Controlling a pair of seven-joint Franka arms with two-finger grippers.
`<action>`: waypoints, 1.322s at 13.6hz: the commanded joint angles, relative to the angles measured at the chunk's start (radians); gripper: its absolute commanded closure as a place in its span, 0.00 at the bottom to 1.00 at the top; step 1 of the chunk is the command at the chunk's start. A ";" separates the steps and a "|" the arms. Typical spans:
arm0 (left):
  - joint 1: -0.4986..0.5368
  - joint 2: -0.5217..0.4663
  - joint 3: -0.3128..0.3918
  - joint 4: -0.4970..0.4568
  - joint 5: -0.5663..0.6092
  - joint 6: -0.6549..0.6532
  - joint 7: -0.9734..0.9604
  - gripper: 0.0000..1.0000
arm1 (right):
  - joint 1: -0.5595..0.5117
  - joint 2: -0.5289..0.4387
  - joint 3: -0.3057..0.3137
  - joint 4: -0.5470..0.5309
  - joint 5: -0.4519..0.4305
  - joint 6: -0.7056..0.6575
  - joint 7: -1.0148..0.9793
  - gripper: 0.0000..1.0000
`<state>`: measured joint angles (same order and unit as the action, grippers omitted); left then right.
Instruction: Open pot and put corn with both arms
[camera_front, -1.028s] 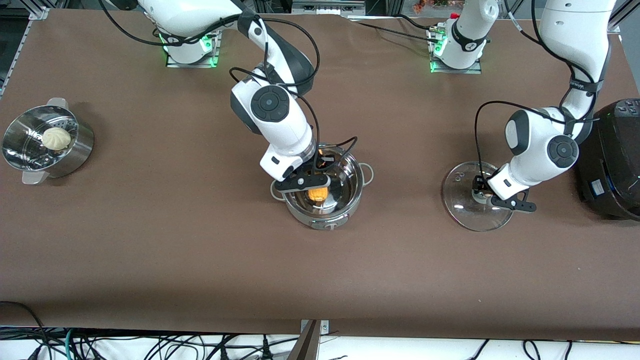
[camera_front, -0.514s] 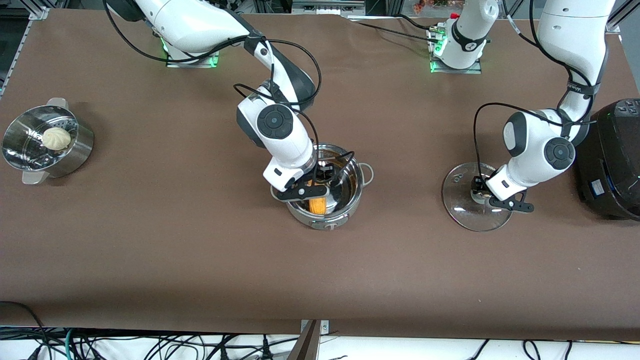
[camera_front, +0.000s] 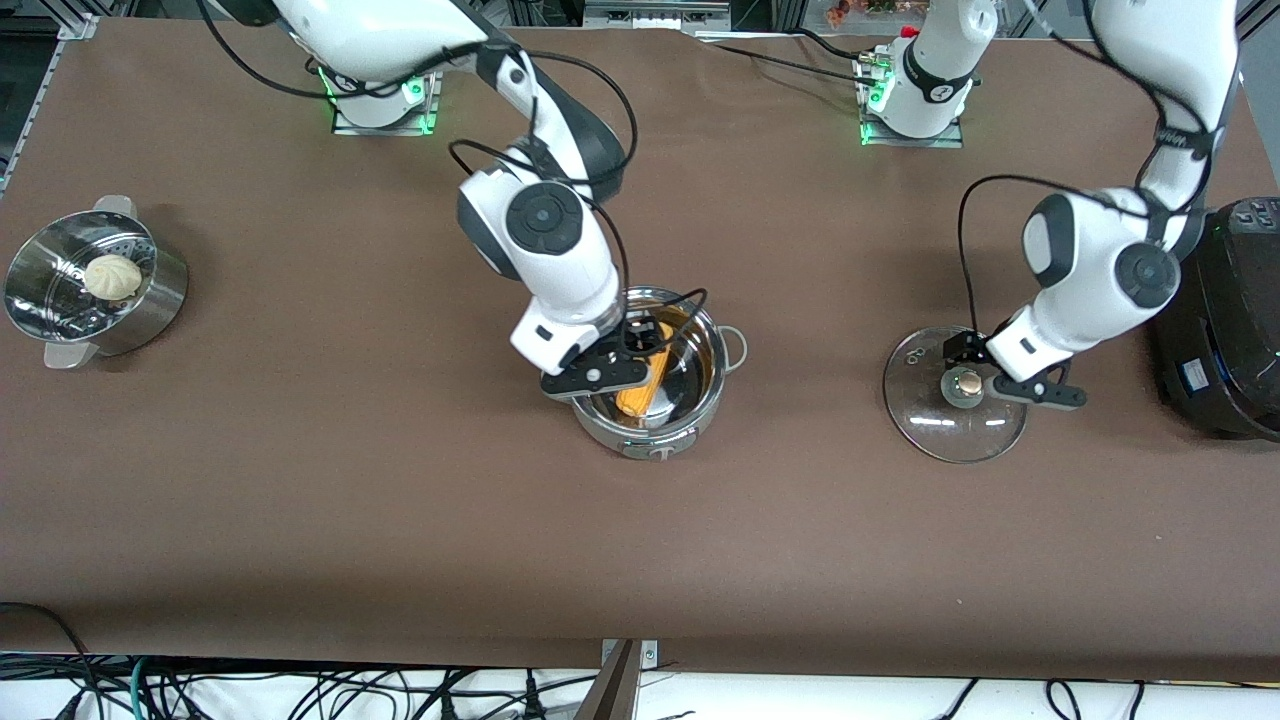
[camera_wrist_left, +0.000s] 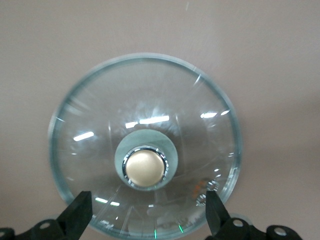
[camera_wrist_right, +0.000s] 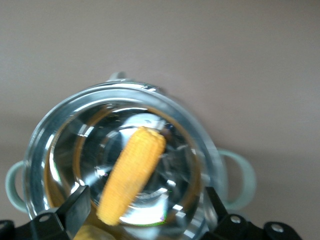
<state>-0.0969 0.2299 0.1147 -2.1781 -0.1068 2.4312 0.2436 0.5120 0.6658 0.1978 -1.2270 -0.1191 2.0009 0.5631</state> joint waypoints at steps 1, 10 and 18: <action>0.031 -0.225 -0.007 -0.069 0.010 -0.075 0.011 0.00 | -0.074 -0.115 -0.018 -0.020 0.021 -0.141 -0.145 0.00; 0.063 -0.409 -0.007 0.398 0.117 -0.861 -0.046 0.00 | -0.340 -0.284 -0.050 -0.015 0.029 -0.458 -0.307 0.00; 0.063 -0.411 0.011 0.458 0.105 -0.949 -0.066 0.00 | -0.375 -0.475 -0.282 -0.254 0.128 -0.270 -0.477 0.00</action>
<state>-0.0338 -0.2004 0.1317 -1.7676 -0.0085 1.5071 0.1864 0.1336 0.3018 -0.0899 -1.3149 0.0045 1.6315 0.0850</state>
